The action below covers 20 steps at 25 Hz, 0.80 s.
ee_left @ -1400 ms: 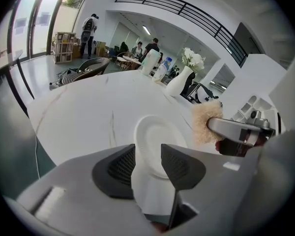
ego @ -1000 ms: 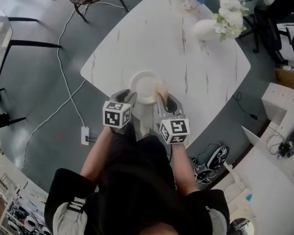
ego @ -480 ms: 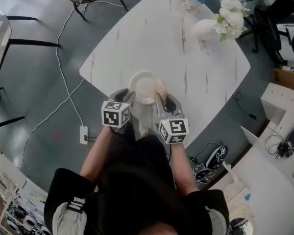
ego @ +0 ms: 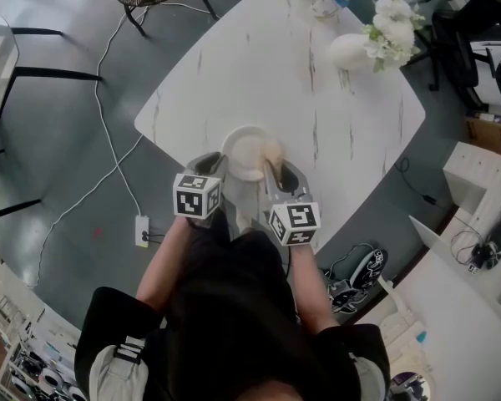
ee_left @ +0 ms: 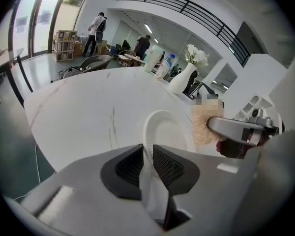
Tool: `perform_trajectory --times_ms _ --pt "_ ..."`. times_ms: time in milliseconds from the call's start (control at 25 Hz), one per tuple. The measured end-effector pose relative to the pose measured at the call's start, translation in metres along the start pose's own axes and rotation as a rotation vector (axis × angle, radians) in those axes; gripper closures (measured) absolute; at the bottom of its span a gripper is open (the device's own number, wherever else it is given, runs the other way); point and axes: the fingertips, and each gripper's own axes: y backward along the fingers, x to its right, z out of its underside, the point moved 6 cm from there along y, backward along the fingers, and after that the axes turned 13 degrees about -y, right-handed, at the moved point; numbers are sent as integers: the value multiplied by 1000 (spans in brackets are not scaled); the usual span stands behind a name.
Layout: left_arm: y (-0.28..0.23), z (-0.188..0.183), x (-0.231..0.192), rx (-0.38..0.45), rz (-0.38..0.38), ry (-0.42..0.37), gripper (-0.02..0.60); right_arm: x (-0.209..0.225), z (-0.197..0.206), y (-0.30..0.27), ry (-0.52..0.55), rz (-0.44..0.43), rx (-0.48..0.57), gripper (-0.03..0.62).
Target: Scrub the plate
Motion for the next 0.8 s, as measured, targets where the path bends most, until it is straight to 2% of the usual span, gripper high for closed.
perform_trajectory --times_ms 280,560,800 --pt "4 -1 -1 27 8 23 528 -19 -14 -11 18 -54 13 520" --pt "3 -2 0 31 2 35 531 -48 -7 -45 83 -142 -73 520" --pt "4 -3 1 38 -2 40 534 -48 4 -63 85 -129 -112 520"
